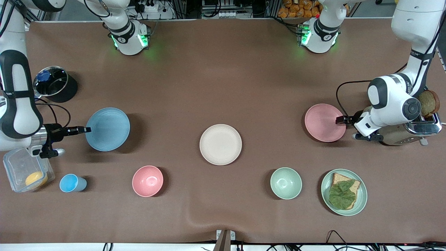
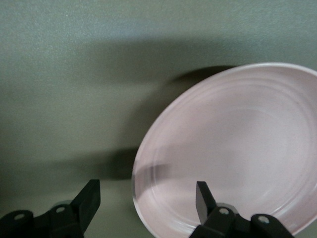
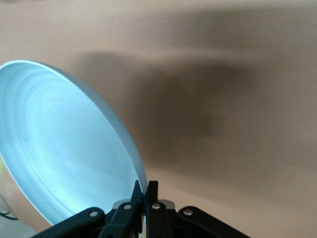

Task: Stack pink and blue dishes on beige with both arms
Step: 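Grip and lift the blue and pink plate rims with both grippers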

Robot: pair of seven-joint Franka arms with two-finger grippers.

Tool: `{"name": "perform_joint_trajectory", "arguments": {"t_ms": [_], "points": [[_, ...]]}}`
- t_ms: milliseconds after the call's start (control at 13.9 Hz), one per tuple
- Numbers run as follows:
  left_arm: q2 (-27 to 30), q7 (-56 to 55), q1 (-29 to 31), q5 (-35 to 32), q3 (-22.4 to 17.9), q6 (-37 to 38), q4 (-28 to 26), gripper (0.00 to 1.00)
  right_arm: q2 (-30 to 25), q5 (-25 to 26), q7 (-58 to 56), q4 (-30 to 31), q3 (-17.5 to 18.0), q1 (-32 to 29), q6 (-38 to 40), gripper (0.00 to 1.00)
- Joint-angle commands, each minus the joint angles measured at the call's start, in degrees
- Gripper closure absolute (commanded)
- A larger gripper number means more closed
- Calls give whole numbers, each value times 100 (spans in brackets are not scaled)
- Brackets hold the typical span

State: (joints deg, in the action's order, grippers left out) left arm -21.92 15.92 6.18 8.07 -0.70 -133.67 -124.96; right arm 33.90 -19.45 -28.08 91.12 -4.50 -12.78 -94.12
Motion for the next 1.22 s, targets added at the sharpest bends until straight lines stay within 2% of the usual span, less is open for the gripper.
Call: {"name": "perform_joint_trajectory", "arguments": {"t_ms": [0, 72, 144, 215, 287, 431, 574, 861, 933, 1148], "points": [[-111, 183, 138, 151, 79, -45, 59, 38, -41, 63, 381, -409, -7, 135, 446, 100], [-128, 253, 182, 177, 79, -45, 68, 48, -41, 143, 478, -541, -7, 188, 569, 100], [-137, 323, 182, 256, 79, -45, 68, 64, -50, 204, 601, -682, -7, 249, 710, 100], [-172, 411, 182, 292, 79, -45, 94, 93, -59, 240, 680, -814, -7, 311, 885, 100], [-225, 508, 191, 327, 79, -45, 138, 100, -59, 275, 785, -954, -7, 381, 1078, 100], [-409, 570, 226, 450, 79, -36, 243, 100, -76, 328, 1110, -1227, -16, 592, 1439, 100], [-287, 588, 209, 450, 79, 208, 445, 100, -129, 337, 1164, -1394, 1, 750, 1703, 100], [-207, 203, 7, 607, 140, 2350, 2165, 100, -348, 460, 1173, -1553, -7, 1067, 2029, 100], [-242, -95, -72, 695, 280, 2528, 2438, 100, -366, 512, 1173, -1658, 1, 1085, 2134, 100], [-330, -1341, -379, 942, 799, 2478, 2677, 100, -367, 565, 1103, -1756, 1, 1076, 2240, 100]]}}
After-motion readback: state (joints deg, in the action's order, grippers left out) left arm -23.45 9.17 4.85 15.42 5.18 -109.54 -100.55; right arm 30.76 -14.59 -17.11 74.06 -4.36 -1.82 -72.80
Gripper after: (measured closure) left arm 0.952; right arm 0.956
